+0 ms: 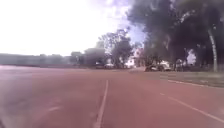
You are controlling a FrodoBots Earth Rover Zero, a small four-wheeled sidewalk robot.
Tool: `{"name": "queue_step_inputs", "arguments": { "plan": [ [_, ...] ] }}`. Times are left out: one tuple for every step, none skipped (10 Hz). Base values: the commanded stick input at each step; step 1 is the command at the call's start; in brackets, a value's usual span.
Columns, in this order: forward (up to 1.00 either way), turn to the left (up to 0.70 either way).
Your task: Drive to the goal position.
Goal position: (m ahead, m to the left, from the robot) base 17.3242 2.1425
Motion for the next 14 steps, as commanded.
{"name": "queue_step_inputs", "arguments": {
  "plan": [
    [0.7, 0.0],
    [0.7, 0.0],
    [0.7, 0.0],
    [0.7, 0.0],
    [0.7, 0.0],
    [0.7, 0.0],
    [0.7, 0.0],
    [0.7, 0.0],
    [0.7, 0.0],
    [0.7, 0.0],
    [0.7, 0.0],
    [0.7, 0.0],
    [0.7, 0.0],
    [0.7, 0.0]
  ]
}}
